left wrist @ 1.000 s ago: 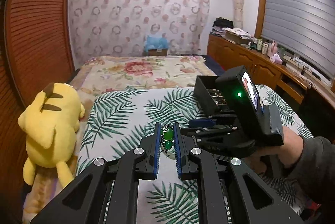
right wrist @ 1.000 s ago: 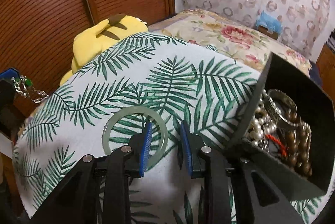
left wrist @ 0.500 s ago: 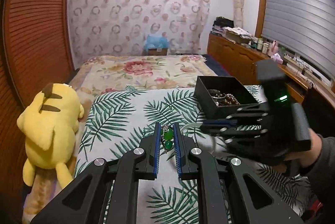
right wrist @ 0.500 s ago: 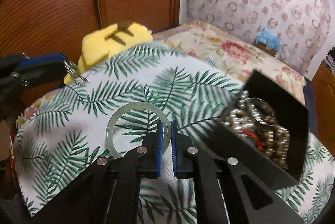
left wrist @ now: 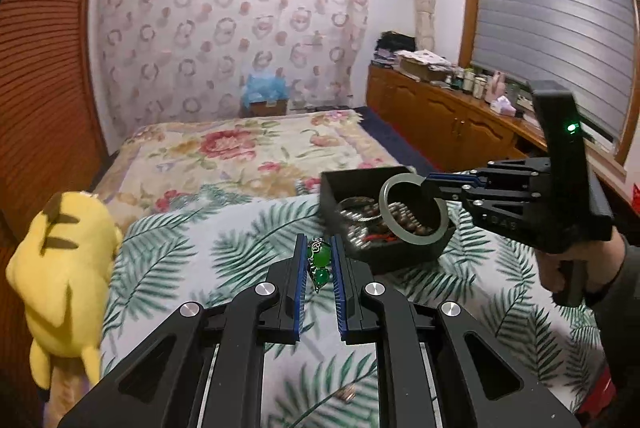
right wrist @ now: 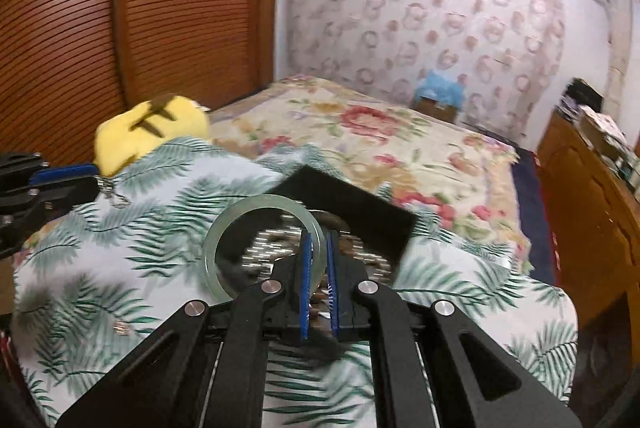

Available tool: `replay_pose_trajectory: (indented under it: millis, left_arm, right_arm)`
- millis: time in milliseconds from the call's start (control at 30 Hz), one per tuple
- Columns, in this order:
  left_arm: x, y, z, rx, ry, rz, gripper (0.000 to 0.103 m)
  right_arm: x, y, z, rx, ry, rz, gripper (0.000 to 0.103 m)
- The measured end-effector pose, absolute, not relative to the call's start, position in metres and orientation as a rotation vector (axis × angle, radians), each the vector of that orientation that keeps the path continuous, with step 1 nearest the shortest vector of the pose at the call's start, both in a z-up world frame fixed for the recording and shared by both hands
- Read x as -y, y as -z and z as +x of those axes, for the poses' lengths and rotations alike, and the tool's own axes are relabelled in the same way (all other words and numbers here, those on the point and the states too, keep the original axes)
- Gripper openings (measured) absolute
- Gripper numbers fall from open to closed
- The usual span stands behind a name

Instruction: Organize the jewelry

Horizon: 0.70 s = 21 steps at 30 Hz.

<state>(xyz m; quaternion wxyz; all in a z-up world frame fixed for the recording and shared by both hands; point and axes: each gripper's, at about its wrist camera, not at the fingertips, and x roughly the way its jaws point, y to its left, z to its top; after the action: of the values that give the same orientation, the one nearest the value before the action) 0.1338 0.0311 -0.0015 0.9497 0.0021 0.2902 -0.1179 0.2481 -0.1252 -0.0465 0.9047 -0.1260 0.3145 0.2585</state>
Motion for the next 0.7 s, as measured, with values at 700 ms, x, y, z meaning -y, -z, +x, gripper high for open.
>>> replay_pose_trajectory:
  millis: [700]
  left_arm:
    - [0.031,0.003,0.205,-0.64,0.308,0.029,0.02]
  right_arm:
    - [0.161,0.066,0.274,-0.645,-0.475,-0.163,0.009]
